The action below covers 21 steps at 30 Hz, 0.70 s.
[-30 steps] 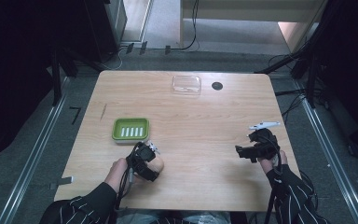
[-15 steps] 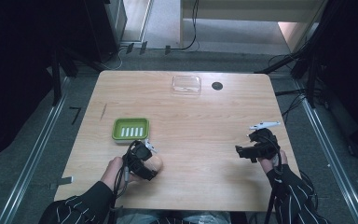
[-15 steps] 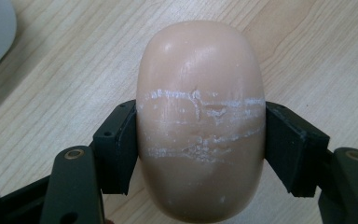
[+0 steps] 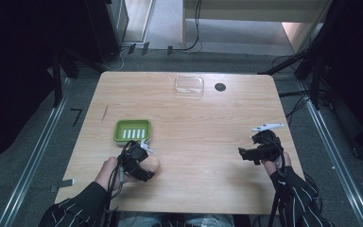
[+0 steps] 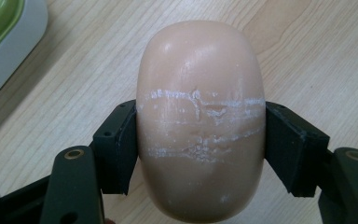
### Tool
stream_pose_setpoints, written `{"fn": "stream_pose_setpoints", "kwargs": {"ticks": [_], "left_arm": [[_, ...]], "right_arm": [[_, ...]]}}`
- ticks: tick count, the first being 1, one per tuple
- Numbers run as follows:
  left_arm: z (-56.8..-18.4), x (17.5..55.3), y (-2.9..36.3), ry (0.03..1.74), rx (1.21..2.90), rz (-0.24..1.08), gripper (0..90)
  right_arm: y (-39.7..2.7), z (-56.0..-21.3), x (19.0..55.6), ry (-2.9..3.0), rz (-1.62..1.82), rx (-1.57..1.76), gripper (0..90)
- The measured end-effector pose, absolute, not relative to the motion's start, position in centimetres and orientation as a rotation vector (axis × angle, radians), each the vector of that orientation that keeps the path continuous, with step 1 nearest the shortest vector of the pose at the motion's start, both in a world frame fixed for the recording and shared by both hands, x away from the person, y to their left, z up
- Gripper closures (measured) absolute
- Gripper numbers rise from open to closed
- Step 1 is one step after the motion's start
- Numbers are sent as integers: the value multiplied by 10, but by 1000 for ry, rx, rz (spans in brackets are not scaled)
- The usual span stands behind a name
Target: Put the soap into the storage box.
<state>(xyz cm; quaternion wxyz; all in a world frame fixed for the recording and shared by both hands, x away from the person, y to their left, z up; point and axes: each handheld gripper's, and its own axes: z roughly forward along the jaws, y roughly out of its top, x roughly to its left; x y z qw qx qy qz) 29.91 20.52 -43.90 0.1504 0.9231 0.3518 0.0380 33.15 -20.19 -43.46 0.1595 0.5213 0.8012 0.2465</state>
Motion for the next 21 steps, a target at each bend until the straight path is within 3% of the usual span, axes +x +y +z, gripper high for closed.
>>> {"fn": "stream_pose_setpoints", "kwargs": {"ticks": [21], "left_arm": [[-429, 302, 227, 1035, 2632, 124, 338]], "right_arm": [[-202, -435, 331, 2293, 700, 1487, 141]]}}
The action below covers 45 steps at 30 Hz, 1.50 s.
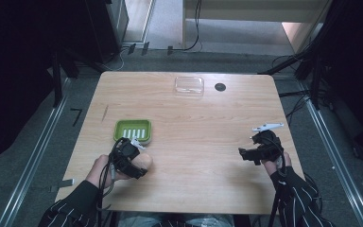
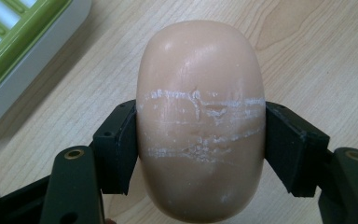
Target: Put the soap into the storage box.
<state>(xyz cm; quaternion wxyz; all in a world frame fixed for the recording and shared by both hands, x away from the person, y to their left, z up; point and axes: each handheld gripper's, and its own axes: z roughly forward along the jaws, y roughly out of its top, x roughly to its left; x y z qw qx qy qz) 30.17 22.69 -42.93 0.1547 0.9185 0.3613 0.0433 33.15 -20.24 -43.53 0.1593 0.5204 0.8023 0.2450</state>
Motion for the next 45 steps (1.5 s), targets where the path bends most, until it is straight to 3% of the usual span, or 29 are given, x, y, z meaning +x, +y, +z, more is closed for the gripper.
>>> {"fn": "stream_pose_setpoints", "kwargs": {"ticks": [45], "left_arm": [[-416, 316, 263, 1133, 2561, 182, 338]], "right_arm": [[-202, -437, 332, 2315, 687, 1481, 141]]}}
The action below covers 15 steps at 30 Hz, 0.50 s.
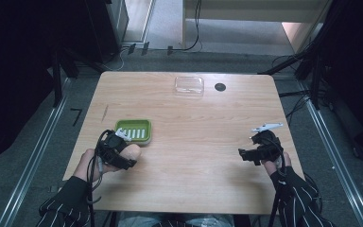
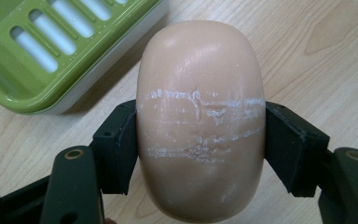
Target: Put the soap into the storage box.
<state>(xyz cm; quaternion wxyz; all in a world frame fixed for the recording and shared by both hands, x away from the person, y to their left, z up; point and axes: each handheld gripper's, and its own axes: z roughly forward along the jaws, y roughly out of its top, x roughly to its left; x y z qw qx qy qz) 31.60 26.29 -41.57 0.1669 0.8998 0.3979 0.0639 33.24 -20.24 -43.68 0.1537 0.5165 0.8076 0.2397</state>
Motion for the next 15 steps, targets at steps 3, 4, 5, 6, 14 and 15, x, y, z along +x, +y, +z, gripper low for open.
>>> {"fn": "stream_pose_setpoints", "kwargs": {"ticks": [3, 4, 5, 6, 14, 15], "left_arm": [[-416, 319, 266, 1142, 2555, 190, 338], [-416, 320, 266, 1149, 2548, 193, 338], [-415, 321, 267, 1151, 2545, 192, 338], [-415, 322, 268, 1158, 2534, 191, 338], [-415, 327, 271, 1171, 2532, 211, 338], [-414, 328, 272, 1173, 2527, 214, 338]], "right_arm": [[-202, -437, 332, 2317, 688, 1481, 141], [-202, -437, 332, 2317, 689, 1480, 141], [-202, -437, 332, 2316, 688, 1482, 141], [-202, -437, 332, 2316, 687, 1480, 142], [-203, -436, 332, 2313, 686, 1481, 141], [-203, -436, 332, 2314, 686, 1481, 141]]}}
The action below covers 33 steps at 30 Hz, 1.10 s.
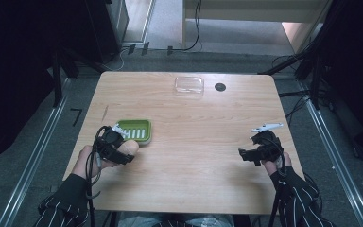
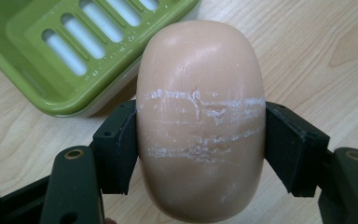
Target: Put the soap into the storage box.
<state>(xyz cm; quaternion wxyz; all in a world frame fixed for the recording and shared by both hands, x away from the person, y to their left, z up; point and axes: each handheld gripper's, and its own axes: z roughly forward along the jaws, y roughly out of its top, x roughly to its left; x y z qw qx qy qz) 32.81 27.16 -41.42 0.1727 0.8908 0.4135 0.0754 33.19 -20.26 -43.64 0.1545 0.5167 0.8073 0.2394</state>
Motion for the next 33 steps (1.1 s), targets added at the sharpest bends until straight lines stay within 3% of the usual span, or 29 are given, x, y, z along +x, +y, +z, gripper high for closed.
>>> {"fn": "stream_pose_setpoints", "kwargs": {"ticks": [33], "left_arm": [[-401, 355, 277, 1168, 2467, 283, 338]], "right_arm": [[-200, -437, 332, 2327, 674, 1466, 141]]}}
